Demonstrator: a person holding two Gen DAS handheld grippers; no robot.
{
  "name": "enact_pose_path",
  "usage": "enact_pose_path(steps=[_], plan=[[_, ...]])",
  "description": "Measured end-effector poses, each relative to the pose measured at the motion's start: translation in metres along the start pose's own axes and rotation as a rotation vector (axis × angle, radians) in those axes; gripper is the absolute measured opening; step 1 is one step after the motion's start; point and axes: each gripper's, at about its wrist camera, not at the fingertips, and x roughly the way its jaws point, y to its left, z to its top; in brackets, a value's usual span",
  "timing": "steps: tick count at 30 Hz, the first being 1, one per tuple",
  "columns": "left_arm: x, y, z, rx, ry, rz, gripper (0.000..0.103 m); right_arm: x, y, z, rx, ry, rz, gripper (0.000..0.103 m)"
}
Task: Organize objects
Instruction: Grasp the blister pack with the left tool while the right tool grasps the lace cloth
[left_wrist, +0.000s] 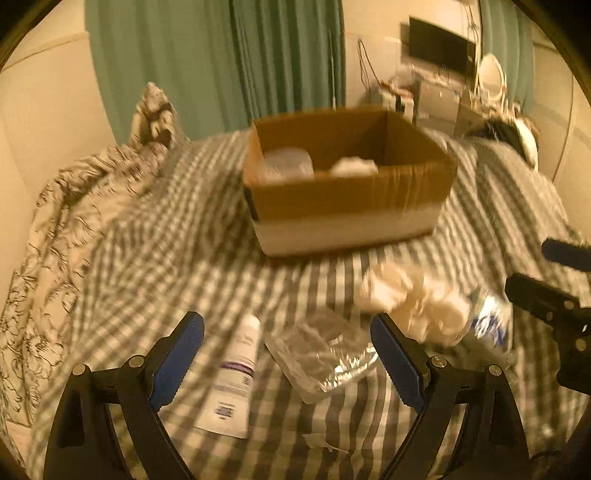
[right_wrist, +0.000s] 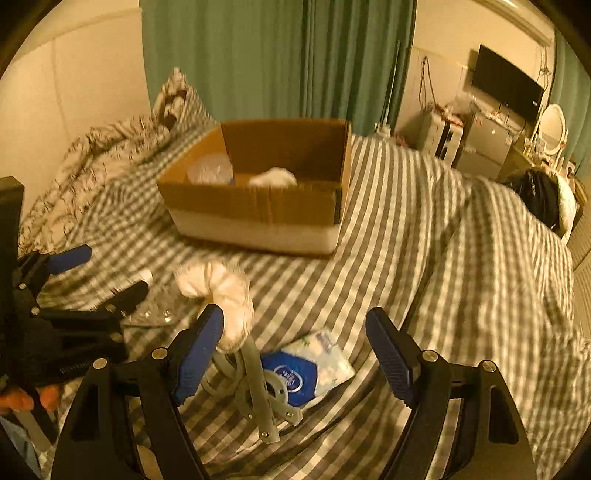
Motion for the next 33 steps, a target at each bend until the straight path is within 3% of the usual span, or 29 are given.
enact_pose_path(steps=[7,14,20,22,27,33], plan=[[0.027,-0.015,-0.015,0.064,0.070,-0.024,0.094,0.019,0.003,-0.008,-0.003,0.052,0.006,0.079],[0.035,-0.034,-0.026,0.178,0.086,-0.052,0.094,0.027,0.001,-0.009,0.010,0.080,-0.010,0.079],[0.040,-0.033,-0.021,0.182,0.080,-0.055,0.091,0.031,0.001,-0.010,0.015,0.094,-0.027,0.079],[0.041,-0.029,-0.020,0.162,0.087,-0.077,0.069,0.031,0.002,-0.010,0.015,0.096,-0.031,0.079],[0.032,-0.018,-0.017,0.098,0.061,-0.106,0.034,0.031,0.007,-0.009,0.005,0.092,-0.032,0.079],[0.020,0.008,-0.012,-0.007,0.031,-0.120,0.017,0.041,0.023,-0.004,-0.021,0.097,-0.001,0.079]])
